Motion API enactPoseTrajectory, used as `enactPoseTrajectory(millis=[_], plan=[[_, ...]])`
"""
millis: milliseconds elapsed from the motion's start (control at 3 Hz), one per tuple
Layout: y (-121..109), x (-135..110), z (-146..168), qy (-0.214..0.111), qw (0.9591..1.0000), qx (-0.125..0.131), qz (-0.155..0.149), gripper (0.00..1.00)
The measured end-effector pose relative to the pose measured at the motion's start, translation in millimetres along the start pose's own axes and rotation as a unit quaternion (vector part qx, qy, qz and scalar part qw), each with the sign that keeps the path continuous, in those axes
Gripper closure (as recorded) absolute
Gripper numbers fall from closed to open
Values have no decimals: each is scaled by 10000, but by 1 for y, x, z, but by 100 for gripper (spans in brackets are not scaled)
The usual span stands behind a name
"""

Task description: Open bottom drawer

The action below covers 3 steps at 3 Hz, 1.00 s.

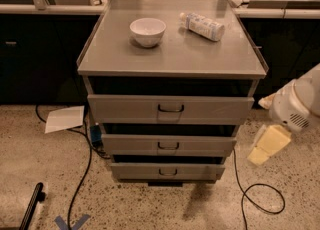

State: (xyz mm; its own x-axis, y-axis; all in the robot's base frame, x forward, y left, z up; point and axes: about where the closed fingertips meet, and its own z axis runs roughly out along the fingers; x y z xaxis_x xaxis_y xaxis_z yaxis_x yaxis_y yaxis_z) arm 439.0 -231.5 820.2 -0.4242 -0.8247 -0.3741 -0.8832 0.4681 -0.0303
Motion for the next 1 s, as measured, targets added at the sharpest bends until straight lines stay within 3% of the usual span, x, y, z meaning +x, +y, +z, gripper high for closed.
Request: enactPoseTrajectory(millis=[333,667,1000], plan=[[-25,16,75,-358,9981,-50,491,0],[-44,9,81,-545,9969,228,519,19],[-44,9,81,-544,9969,229,518,42]])
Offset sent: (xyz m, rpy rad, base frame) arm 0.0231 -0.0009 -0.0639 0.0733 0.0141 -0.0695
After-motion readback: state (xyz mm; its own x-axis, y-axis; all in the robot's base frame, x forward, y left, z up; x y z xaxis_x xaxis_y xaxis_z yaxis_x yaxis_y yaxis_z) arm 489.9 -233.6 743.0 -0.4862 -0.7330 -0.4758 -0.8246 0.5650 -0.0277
